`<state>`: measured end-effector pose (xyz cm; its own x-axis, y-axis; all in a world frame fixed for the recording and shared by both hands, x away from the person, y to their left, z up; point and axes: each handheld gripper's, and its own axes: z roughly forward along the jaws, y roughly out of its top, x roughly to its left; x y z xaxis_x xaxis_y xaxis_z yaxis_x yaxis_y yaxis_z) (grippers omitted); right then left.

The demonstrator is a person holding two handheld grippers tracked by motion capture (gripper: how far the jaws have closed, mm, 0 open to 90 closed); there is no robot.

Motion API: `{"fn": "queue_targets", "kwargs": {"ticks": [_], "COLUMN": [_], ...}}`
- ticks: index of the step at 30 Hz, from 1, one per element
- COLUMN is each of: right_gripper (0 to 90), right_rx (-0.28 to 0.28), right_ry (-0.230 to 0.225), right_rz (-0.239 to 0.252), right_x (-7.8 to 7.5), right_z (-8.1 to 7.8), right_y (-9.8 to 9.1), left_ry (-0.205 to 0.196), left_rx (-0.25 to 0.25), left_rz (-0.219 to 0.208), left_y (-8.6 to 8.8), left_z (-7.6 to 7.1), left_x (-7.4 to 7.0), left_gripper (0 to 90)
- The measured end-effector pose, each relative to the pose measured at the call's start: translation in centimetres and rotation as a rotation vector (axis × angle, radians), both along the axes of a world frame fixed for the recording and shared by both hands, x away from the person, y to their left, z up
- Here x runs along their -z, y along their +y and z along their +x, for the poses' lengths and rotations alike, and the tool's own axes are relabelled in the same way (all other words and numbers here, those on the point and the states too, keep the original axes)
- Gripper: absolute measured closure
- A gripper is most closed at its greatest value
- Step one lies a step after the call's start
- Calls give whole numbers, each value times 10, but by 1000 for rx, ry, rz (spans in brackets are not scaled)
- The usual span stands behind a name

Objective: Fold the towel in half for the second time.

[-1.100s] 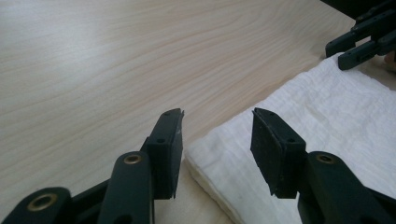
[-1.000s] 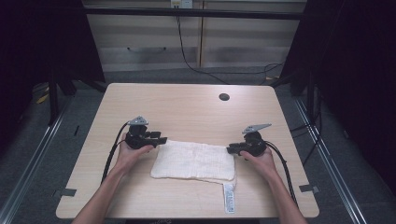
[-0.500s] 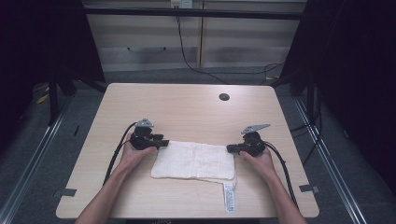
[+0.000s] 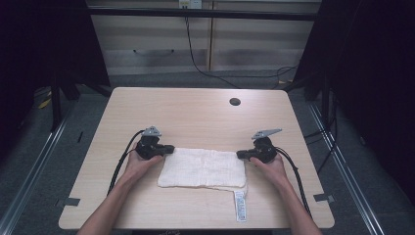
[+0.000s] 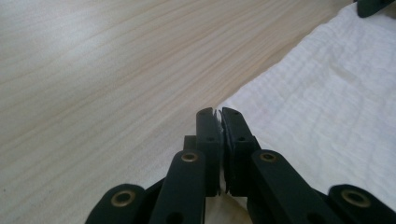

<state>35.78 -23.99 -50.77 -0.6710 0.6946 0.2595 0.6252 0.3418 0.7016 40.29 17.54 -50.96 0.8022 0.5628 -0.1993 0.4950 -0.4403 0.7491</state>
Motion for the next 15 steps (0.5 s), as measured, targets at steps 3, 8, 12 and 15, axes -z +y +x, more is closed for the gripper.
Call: {"fn": "queue_targets", "kwargs": {"ticks": [3,8,12,15], "right_gripper": [875,875,876,877], "right_rx": [-8,-26,-45,-54], "right_ry": [-10,-37,-44,-63], "right_rz": [11,31,33,41], "right_x": [-4,-11,-15,-17], "right_z": [0,0,5,7], "right_y": [1,6,15,20], "left_ry": [-1,-19,-20,-25], "left_rx": [-6,-15,-34,-46], "left_rz": [2,-12,-40,-62], "left_y": [7,20,30,38], "left_z": [-7,-21,-28,-31], "left_x": [-5,-20,-31,-30], "left_gripper": [868,869,869,869]}}
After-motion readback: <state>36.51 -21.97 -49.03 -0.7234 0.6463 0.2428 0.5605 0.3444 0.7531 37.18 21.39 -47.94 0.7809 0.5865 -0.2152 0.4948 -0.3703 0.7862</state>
